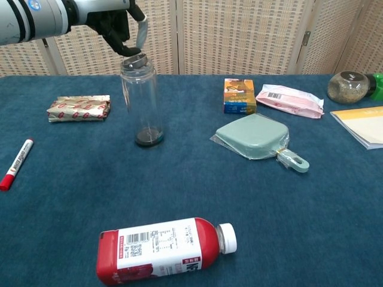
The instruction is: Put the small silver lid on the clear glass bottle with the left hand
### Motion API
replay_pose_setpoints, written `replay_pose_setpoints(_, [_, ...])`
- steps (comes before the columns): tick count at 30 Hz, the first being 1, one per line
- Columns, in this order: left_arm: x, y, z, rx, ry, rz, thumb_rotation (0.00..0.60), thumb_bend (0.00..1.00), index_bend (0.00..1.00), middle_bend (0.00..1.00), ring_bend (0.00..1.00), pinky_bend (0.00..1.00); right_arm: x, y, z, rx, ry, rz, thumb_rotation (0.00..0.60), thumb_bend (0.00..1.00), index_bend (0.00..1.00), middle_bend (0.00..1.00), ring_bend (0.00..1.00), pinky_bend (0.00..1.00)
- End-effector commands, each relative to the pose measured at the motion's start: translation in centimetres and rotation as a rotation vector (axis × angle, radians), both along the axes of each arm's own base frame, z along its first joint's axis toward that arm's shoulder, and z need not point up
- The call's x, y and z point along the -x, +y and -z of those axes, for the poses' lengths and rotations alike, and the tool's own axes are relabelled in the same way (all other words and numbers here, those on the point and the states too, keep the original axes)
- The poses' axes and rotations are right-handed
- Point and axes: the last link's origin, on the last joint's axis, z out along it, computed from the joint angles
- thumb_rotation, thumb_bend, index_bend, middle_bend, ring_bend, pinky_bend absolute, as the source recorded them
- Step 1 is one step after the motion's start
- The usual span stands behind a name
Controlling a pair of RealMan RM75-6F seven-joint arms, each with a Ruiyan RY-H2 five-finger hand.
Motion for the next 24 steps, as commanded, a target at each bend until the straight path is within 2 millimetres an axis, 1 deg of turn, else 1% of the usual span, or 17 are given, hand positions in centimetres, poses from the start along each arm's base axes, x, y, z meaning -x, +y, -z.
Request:
replay_pose_setpoints(1, [-0.1, -0.1, 0.0, 0.000, -0.003, 0.001, 0.600, 0.43, 0.57, 1.00, 1.00, 1.00, 0.0, 0.0, 0.0, 0.001, -0.001, -0.001, 0.600, 0.24, 0.00, 0.14, 0.03, 0.07])
replay_pose_setpoints(15, [-0.4, -0.4, 0.2, 0.001, 0.006, -0.002, 0.600, 0.43, 0.54, 1.00, 1.00, 1.00, 0.2, 0.2, -0.2, 0.006, -0.003, 0.001, 0.600, 0.24, 0.00, 0.14, 0.03, 0.07])
replay_pose_setpoints(24, [-0.4, -0.9, -0.9, -0.007, -0.038, -0.016, 0.600, 0.43, 0.48, 1.00, 1.00, 1.00, 0.2, 0.2, -0.3, 0.012, -0.002, 0.000, 0.600, 0.24, 0.00, 0.14, 0.03, 0.07])
